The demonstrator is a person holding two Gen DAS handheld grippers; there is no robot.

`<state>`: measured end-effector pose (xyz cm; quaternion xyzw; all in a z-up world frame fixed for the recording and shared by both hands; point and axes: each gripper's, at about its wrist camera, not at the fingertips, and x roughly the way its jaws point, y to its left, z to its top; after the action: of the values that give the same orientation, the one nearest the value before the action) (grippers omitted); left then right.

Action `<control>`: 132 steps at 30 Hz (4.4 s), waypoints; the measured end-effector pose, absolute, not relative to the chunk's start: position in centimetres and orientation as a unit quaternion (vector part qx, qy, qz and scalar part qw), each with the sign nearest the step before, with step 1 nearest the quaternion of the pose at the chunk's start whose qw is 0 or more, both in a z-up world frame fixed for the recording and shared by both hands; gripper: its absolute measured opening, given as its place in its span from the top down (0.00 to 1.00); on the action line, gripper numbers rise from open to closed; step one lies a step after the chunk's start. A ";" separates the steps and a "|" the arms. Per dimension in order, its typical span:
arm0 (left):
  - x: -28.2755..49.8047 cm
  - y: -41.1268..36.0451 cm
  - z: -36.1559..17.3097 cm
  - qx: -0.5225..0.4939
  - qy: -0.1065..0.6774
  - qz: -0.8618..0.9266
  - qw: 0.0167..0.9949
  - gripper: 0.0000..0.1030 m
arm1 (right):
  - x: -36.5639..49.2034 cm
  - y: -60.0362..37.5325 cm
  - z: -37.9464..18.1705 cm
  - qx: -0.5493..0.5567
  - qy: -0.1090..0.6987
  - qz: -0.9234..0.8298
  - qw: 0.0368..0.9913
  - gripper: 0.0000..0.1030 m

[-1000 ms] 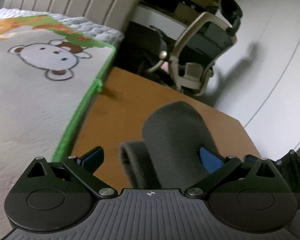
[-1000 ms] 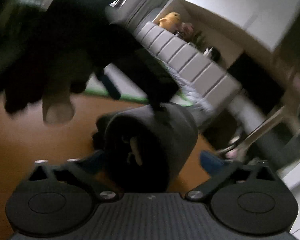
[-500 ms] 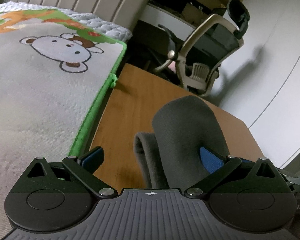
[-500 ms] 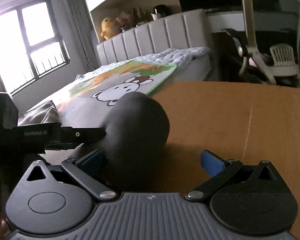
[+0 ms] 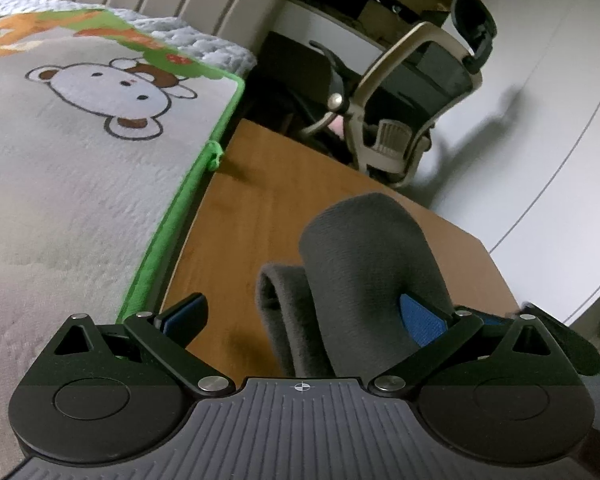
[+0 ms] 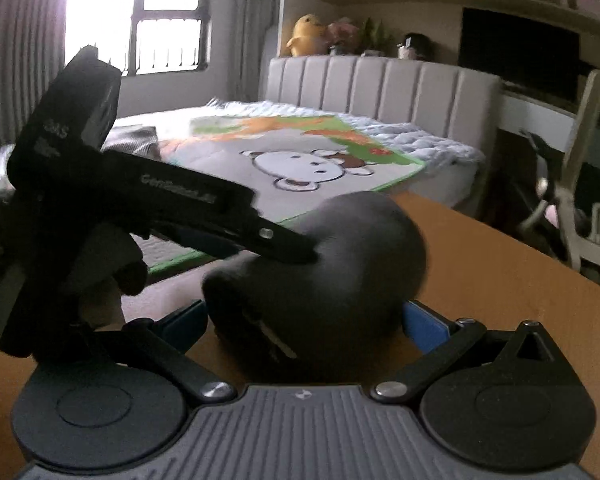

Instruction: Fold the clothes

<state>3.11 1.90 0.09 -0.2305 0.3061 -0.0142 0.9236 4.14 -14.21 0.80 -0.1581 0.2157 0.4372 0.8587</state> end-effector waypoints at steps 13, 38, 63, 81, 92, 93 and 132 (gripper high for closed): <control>7.1 -1.1 0.2 -0.217 0.311 -0.056 0.924 0.00 | 3.9 -15.2 0.4 -0.219 0.189 0.351 0.891 0.11; 4.8 0.7 0.1 -0.225 0.306 -0.040 0.924 0.00 | 6.7 -15.7 -0.3 -0.097 0.272 0.400 0.870 0.00; 7.0 -2.6 -0.4 -0.206 0.293 -0.045 0.933 0.00 | 6.3 -24.1 3.7 -0.114 0.201 0.377 0.897 0.00; 6.0 -0.8 -1.8 -0.234 0.268 -0.020 0.934 0.00 | 12.4 -21.0 1.6 -0.055 0.260 0.314 0.912 0.00; 5.9 -1.0 -1.9 -0.235 0.262 -0.011 0.936 0.00 | 17.7 -17.4 1.6 -0.055 0.304 0.268 0.913 0.00; 5.9 -1.0 -1.9 -0.236 0.262 -0.009 0.936 0.00 | 17.8 -17.0 1.3 -0.062 0.303 0.264 0.914 0.00; 7.7 -1.0 -2.2 -0.250 0.254 -0.022 0.934 0.00 | 9.9 -23.0 0.0 -0.039 0.265 0.292 0.918 0.00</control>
<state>7.69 -1.05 -2.16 -0.2502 0.2536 -0.0224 0.9341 9.89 -22.99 -0.04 -0.0389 0.2652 0.2922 0.9180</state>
